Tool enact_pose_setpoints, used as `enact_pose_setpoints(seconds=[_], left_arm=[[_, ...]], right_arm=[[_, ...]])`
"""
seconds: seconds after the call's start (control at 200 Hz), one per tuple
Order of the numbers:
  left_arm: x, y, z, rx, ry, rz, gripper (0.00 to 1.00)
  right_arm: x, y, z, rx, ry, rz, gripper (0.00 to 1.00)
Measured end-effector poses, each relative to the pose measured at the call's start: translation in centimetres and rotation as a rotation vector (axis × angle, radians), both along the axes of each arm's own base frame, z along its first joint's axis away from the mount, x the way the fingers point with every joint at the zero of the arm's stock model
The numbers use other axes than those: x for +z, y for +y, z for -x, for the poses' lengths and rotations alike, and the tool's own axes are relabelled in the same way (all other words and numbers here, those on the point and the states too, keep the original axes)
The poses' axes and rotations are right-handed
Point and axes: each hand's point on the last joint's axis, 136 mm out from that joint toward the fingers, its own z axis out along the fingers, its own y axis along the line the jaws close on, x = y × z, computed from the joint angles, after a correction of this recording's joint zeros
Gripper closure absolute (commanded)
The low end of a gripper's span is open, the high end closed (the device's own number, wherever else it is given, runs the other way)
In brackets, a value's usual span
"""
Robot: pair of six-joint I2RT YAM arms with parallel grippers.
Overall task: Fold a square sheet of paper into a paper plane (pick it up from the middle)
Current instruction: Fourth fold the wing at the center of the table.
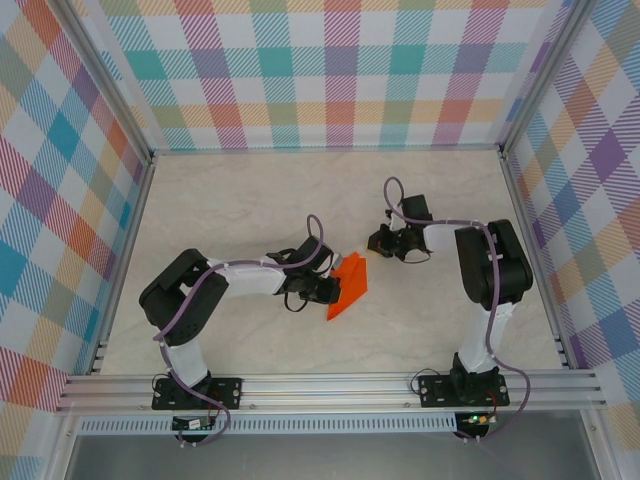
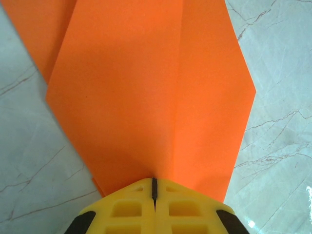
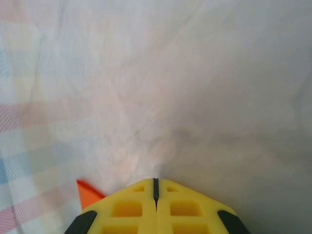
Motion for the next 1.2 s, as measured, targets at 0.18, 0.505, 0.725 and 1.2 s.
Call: enact_pose_setpoints(seconds=[0.18, 0.505, 0.725, 1.2], left_arm=[[0.0, 0.0, -0.2, -0.010, -0.009, -0.006, 1.00], [0.1, 0.0, -0.2, -0.035, -0.015, -0.012, 1.00], [0.2, 0.2, -0.1, -0.016, -0.006, -0.004, 1.00], [5.8, 1.4, 0.9, 0.254, 0.084, 0.148, 0.61]], right_arm=[[2.0, -0.5, 0.7, -0.015, -0.042, -0.007, 0.99], [3.0, 5.5, 7.2, 0.156, 0.020, -0.109, 1.00], [1.2, 7.4, 9.2, 0.200, 0.096, -0.112, 1.00], [-0.6, 7.0, 9.5, 0.184, 0.149, -0.077, 1.00]])
